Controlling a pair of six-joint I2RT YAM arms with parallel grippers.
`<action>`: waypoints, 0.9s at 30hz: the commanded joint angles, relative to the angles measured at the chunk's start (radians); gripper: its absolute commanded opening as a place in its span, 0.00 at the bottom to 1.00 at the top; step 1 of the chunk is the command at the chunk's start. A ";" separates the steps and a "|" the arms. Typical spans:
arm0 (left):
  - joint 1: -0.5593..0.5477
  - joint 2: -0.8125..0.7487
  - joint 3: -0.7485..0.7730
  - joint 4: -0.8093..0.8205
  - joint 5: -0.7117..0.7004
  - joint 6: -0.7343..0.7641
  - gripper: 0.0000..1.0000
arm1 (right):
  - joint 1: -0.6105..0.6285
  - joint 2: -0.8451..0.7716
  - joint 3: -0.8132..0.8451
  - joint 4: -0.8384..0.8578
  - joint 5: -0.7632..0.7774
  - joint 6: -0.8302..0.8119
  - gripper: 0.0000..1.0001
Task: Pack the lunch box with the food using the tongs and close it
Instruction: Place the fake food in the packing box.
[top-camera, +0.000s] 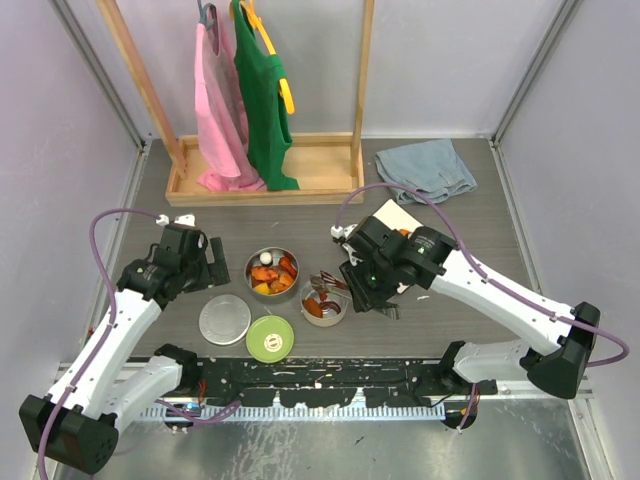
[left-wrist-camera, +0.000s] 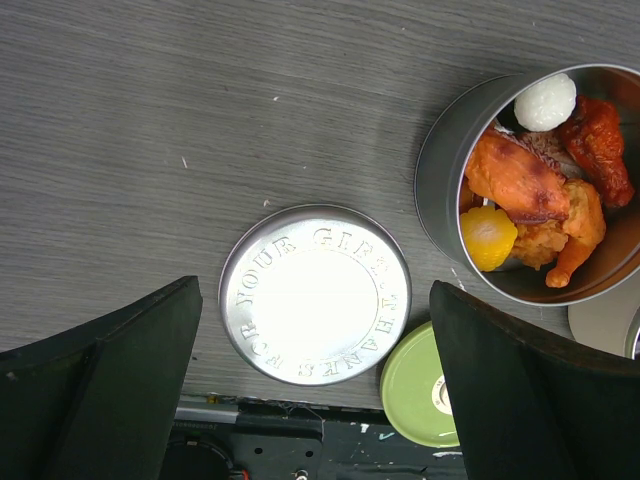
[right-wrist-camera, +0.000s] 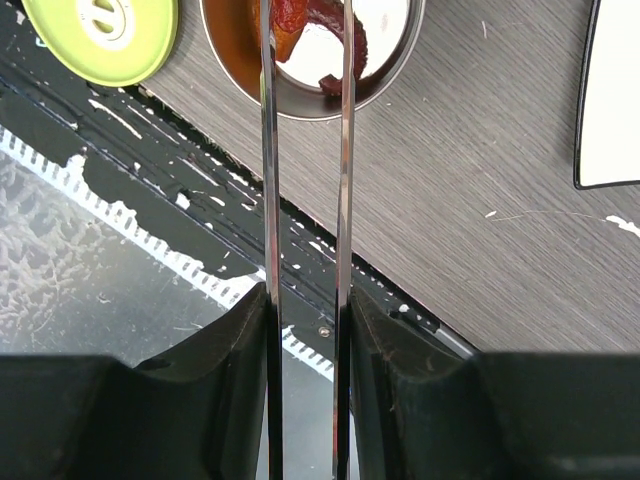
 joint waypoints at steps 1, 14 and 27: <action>0.004 -0.006 0.015 0.016 -0.010 0.007 0.98 | 0.009 -0.003 0.002 0.020 0.031 0.016 0.25; 0.003 -0.002 0.015 0.016 -0.010 0.007 0.98 | 0.018 0.049 -0.011 0.029 0.028 0.003 0.26; 0.003 -0.006 0.015 0.014 -0.013 0.006 0.98 | 0.020 0.062 0.017 0.053 0.051 -0.011 0.42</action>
